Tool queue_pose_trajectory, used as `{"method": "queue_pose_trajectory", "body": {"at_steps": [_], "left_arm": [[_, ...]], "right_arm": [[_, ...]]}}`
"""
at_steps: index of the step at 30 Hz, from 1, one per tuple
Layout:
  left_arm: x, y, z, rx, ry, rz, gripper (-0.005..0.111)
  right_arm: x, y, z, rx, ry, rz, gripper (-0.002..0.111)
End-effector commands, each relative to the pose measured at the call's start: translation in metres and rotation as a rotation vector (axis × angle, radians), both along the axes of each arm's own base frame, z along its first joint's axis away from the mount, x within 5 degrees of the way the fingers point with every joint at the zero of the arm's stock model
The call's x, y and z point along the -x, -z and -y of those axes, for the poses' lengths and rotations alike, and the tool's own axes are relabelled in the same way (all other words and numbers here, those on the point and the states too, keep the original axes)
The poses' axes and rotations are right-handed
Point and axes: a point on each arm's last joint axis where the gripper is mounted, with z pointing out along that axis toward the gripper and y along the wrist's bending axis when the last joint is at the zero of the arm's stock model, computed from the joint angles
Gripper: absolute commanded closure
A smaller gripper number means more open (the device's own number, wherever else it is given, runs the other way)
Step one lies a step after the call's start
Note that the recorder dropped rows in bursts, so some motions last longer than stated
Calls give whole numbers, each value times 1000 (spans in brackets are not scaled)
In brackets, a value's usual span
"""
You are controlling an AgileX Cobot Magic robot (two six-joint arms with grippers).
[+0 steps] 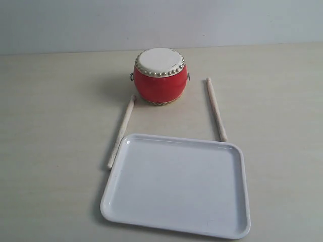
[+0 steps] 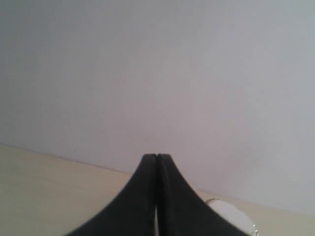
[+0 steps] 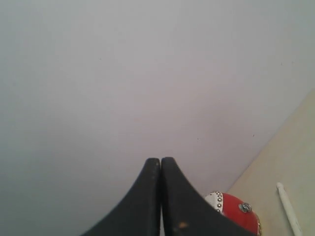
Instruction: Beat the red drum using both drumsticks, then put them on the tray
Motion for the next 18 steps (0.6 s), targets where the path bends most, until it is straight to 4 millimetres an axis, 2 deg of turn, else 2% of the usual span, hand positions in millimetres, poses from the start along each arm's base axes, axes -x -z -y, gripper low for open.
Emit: {"method": "queue_pose_trajectory", "body": {"at_steps": [1, 4, 9, 13, 18], "left_arm": [[-44, -9, 4, -112, -23, -131, 107], [-73, -6, 6, -276, -59, -296, 107], [-111, 14, 12, -481, -84, -688, 107], [-133, 31, 32, -441, 66, -896, 107], [-151, 44, 60, -375, 348, -1089, 107]], "right_arm": [[1, 0, 0, 24, -1, 5, 108], [1, 0, 0, 28, 0, 6, 108], [1, 1, -1, 29, -4, 0, 108], [0, 5, -3, 45, -32, -46, 108], [1, 15, -9, 69, -91, -146, 108]]}}
